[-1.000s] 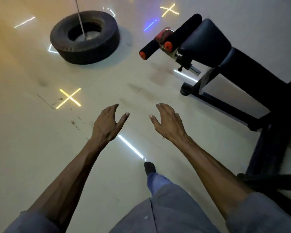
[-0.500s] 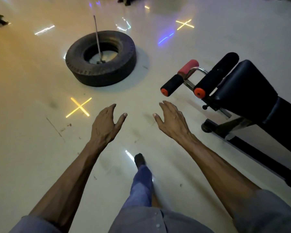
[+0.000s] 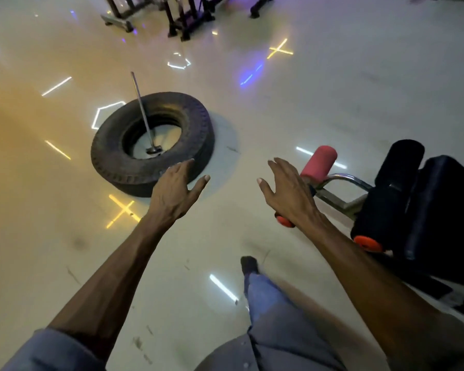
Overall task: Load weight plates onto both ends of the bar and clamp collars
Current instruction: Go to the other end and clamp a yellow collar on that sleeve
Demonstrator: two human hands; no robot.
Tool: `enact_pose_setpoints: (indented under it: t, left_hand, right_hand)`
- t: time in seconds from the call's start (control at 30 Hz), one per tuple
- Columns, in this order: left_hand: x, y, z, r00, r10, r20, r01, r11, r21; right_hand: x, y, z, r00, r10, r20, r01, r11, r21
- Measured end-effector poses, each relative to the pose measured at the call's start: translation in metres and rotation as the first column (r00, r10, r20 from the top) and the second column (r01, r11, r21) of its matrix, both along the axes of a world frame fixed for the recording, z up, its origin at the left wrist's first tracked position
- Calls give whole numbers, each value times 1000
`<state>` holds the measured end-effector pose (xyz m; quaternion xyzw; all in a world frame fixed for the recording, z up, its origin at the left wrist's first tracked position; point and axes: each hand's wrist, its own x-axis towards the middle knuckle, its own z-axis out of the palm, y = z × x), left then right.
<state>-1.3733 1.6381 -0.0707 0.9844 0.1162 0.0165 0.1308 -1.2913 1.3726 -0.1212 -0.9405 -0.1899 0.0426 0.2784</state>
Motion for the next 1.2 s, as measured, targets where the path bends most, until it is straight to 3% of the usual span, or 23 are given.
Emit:
enact_pose_setpoints:
  t: [0.33, 0.6, 0.83, 1.2]
  left_hand:
    - [311, 61, -7, 983, -180, -24, 180, 983, 39]
    - [552, 34, -7, 917, -396, -48, 397, 918, -3]
    - [750, -36, -35, 820, -572, 2, 572, 820, 0]
    - [1014, -217, -21, 499, -866, 30, 867, 498, -18]
  right_hand:
    - [262, 54, -25, 978, -205, -22, 205, 979, -2]
    - [447, 36, -13, 907, -421, -5, 421, 906, -35]
    - [579, -25, -30, 768, -641, -16, 639, 767, -58]
    - [745, -150, -2, 438, -899, 9, 896, 435, -85]
